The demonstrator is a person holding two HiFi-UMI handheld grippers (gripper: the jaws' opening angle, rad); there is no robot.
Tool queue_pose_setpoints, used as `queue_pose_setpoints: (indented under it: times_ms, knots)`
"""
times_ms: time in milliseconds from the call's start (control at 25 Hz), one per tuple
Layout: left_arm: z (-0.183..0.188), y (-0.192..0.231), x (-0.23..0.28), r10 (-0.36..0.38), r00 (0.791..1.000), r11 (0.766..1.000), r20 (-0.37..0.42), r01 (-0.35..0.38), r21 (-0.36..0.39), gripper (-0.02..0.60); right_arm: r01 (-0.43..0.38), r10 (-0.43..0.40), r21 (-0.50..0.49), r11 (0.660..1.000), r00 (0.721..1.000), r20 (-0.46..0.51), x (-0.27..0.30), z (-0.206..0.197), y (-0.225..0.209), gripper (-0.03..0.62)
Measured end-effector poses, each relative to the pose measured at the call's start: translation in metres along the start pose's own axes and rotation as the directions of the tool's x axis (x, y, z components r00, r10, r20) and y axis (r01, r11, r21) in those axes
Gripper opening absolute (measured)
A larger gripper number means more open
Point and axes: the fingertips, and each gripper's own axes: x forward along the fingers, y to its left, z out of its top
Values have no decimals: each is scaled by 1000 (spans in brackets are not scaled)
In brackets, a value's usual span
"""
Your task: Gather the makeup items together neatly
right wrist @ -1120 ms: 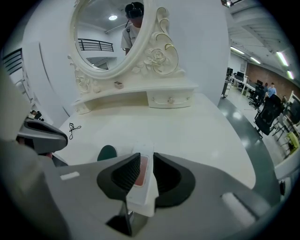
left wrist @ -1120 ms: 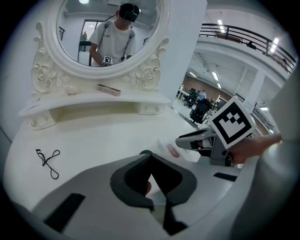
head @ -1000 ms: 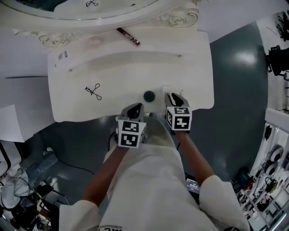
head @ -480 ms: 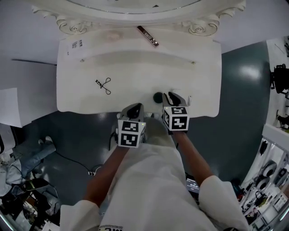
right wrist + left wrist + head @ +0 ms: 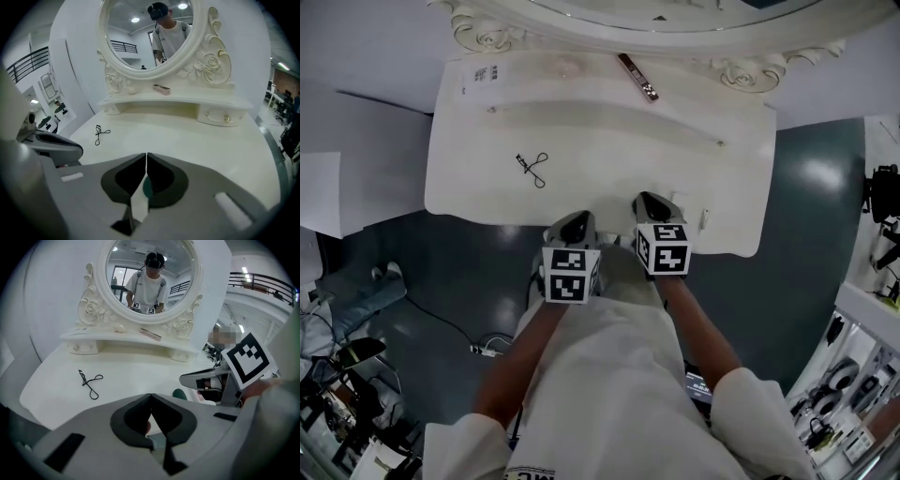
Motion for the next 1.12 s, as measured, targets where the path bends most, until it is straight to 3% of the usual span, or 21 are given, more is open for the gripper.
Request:
queue_pose_setpoints:
  times_ms: [560,1120]
  knots:
    - [6,56,-5,134,990,980,34,-127,-153,11,-71,71,-41,997,997,-17,13,8,39,2]
    - [2,111,9,293,956,914,-12,-283,-291,29,-130,128,-50,990,991,-41,18,9,68,2]
